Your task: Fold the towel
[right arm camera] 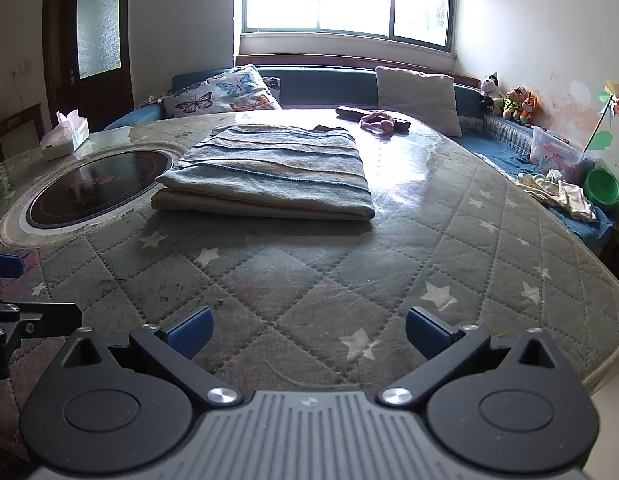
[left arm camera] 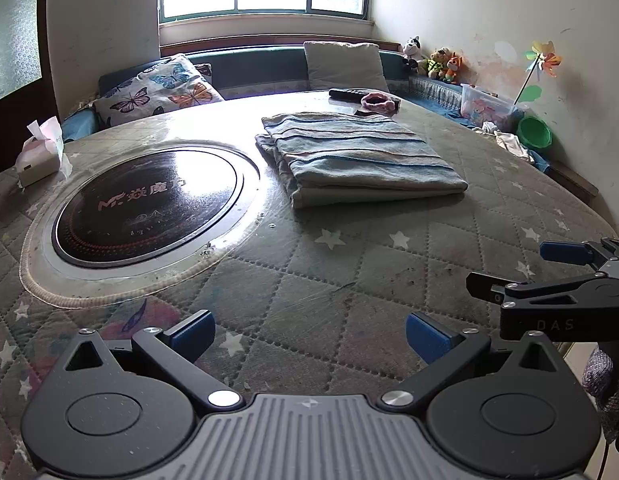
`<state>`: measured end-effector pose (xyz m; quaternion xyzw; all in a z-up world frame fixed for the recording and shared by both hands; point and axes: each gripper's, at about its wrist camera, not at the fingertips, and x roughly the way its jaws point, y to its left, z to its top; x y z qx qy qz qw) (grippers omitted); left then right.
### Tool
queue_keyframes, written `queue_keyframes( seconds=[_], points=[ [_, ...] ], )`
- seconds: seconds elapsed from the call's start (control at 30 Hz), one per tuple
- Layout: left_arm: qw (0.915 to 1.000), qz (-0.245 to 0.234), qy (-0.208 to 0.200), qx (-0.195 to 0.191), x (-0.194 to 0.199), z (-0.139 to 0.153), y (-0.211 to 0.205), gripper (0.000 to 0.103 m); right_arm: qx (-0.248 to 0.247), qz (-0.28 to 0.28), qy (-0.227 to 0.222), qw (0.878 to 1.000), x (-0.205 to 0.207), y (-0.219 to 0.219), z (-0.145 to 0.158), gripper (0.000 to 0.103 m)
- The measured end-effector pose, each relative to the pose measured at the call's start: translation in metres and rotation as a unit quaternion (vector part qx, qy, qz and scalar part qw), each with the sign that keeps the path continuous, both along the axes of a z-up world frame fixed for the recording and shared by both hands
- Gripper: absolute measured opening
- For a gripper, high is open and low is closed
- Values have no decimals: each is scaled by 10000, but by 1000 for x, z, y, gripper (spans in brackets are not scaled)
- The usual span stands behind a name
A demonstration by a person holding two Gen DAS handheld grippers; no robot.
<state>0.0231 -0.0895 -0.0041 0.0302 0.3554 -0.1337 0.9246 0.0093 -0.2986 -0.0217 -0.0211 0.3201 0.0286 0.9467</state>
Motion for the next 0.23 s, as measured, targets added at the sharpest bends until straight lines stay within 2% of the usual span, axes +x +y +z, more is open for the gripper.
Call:
queue_keyframes(
  seconds=[0.23],
  points=[
    [10000,-23,15,19,2,-1,-2,103,22,-8,21,10000,1,0,-2,103]
  ],
)
